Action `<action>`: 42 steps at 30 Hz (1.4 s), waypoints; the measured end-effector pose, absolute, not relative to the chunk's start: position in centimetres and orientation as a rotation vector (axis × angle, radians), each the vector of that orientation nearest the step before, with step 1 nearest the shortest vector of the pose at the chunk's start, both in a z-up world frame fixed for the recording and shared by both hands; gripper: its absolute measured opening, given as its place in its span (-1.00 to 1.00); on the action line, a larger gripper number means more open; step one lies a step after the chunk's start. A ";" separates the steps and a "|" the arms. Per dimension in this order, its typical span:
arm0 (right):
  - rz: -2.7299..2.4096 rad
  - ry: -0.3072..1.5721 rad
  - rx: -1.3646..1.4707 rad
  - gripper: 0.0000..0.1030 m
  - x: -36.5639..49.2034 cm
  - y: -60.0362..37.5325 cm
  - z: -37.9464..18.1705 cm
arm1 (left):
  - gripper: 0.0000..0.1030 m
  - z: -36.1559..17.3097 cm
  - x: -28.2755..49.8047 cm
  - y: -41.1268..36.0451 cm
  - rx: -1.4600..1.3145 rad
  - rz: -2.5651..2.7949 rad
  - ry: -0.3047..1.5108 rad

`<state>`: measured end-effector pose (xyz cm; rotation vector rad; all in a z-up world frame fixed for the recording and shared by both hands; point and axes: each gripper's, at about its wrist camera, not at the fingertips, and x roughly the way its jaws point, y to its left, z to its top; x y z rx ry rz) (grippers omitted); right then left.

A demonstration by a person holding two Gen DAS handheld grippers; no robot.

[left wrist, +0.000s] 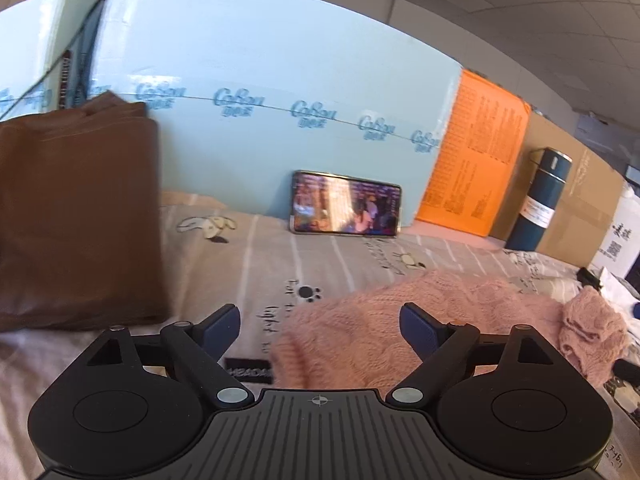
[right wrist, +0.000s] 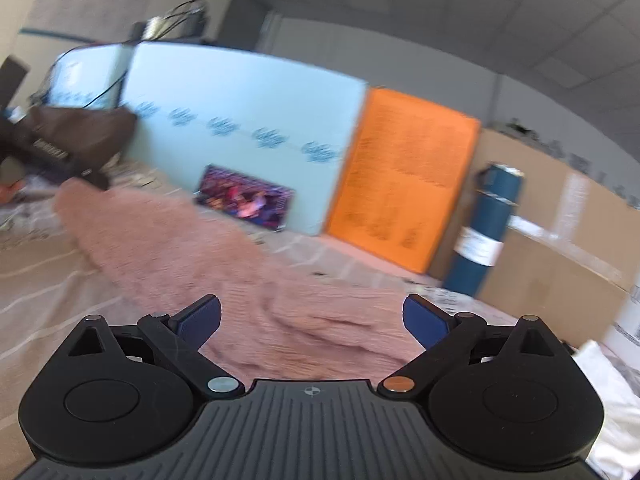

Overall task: Fold clothes
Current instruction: 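Lift the cardigan with both tools and spread it over the sheet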

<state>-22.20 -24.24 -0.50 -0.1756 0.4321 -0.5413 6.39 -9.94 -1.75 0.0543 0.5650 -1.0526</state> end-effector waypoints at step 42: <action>-1.058 0.142 0.571 -0.30 -28.2 -39.9 -0.5 | 0.40 -1.4 7.9 -8.7 0.219 -0.930 0.412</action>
